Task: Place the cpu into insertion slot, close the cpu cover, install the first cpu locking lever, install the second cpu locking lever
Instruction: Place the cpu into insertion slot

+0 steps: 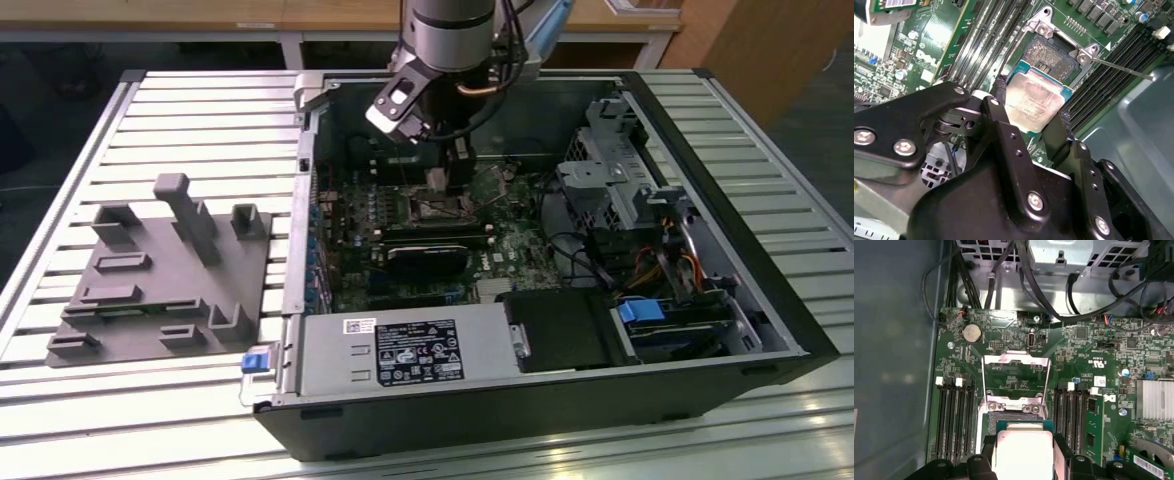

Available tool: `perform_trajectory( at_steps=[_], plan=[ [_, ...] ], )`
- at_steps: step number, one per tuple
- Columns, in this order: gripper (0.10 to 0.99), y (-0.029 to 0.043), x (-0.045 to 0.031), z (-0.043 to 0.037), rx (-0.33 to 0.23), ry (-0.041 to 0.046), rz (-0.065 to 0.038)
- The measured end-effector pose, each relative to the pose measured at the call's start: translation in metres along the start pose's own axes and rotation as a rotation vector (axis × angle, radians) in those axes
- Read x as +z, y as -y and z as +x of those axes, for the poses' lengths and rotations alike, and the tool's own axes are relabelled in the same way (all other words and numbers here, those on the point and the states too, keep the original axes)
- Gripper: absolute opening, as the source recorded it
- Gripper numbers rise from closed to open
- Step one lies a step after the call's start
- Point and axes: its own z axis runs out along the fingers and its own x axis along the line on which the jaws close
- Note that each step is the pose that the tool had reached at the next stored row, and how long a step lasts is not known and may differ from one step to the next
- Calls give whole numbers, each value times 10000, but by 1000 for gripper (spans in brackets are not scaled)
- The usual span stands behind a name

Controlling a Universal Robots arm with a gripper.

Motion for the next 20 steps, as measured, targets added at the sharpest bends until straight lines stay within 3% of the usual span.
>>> perform_trajectory(
  at_steps=[8,20],
  plan=[
    [537,26,86,38,0,0,1],
    [537,78,283,55,-1,1,1]
  ],
)
